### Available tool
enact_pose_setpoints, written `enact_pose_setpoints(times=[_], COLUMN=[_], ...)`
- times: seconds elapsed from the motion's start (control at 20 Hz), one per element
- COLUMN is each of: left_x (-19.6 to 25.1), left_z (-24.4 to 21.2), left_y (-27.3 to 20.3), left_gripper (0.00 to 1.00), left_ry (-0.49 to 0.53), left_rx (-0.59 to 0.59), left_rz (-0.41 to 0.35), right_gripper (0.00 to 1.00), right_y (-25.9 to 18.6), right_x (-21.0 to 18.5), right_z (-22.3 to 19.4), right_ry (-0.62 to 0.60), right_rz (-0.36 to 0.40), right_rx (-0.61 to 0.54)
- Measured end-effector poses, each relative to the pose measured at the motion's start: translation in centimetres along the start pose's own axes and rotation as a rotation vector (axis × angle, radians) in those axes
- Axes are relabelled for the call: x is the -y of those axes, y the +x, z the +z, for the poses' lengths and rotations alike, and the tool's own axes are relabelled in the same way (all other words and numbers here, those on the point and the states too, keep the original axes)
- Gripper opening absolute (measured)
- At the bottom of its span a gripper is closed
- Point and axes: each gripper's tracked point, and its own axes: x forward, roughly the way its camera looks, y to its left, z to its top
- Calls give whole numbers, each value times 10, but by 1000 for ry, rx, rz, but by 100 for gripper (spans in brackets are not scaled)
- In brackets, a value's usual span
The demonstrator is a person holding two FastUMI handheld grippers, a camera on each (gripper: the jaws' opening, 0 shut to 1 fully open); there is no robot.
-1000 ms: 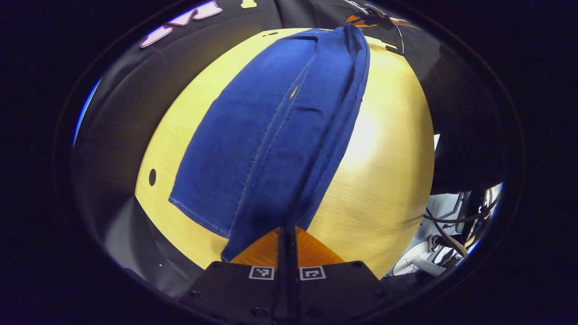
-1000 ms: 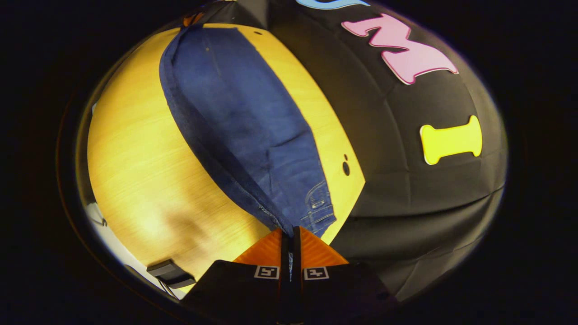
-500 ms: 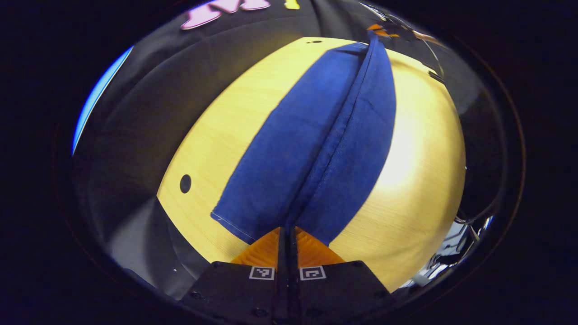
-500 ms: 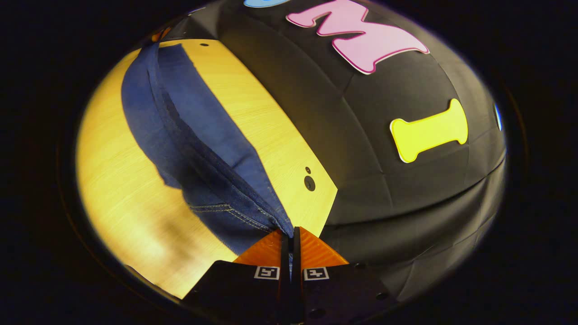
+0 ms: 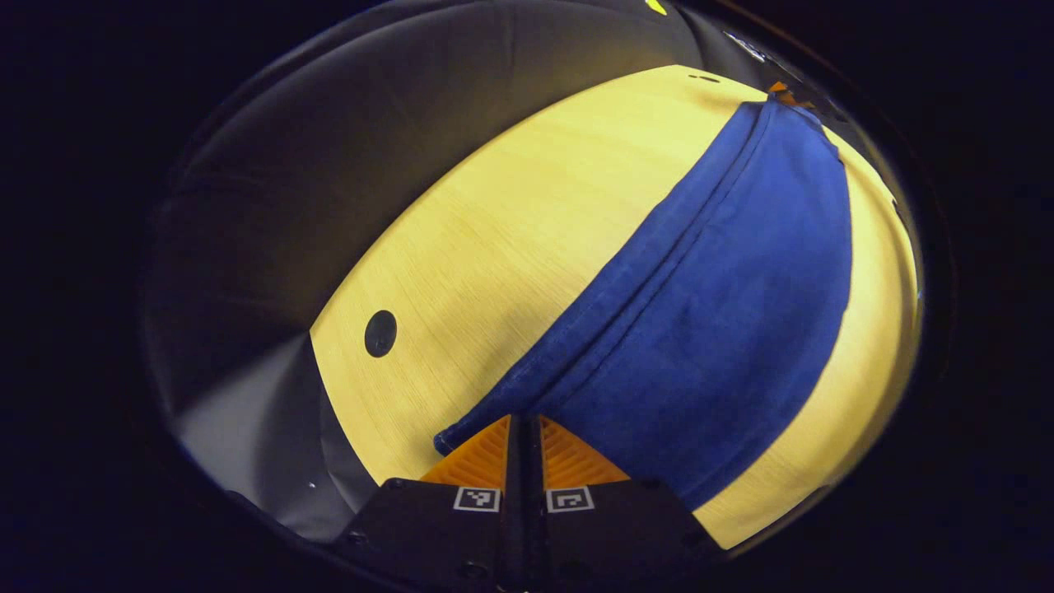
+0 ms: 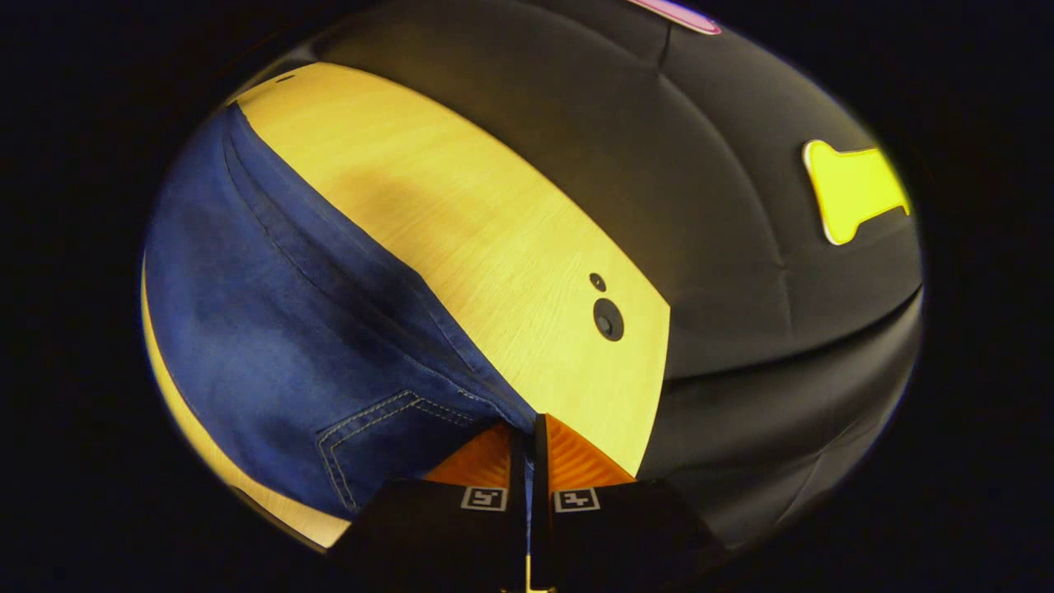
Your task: Grasp the waist and the cuffs of the jeans and fold them to make the two legs overlap; first hold the waist and fold one-third of the jeans toward the cuffs, then hold the cuffs and fold the remaining one-third in the same direction to finish folding.
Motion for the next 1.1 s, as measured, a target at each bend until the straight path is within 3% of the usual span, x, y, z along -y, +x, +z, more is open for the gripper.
enact_pose_setpoints(times=[0.1, 0.15, 0.25, 0.3, 0.45, 0.6, 0.75, 0.95, 1.1], left_x=[-6, -8, -16, -25, -25, -12, 15, 34, 49], left_z=[-6, -2, 6, 10, 31, 58, 79, 106, 120], left_y=[10, 6, 2, -7, -60, -122, -192, -283, -325], left_gripper=[10, 19, 58, 99, 97, 97, 97, 97, 97], left_ry=[-26, -45, -69, -83, -143, -228, -352, -426, -524], left_rx=[-7, 22, 118, 168, 320, 511, 704, 956, 1047], left_rz=[35, 42, 63, 92, 153, 182, 172, 187, 142], right_gripper=[37, 53, 84, 84, 94, 94, 96, 98, 98], right_y=[-3, -9, -29, -41, -79, -104, -110, -110, -106], right_x=[12, 23, 35, 44, 76, 99, 90, 72, 67], right_z=[1, 6, 17, 18, 13, -18, -50, -79, -93], right_ry=[-31, -50, -53, -42, 102, 374, 587, 819, 969], right_rz=[-64, -100, -107, -113, -126, -139, -98, -48, -27], right_rx=[2, 23, 112, 151, 210, 178, 142, 86, 46])
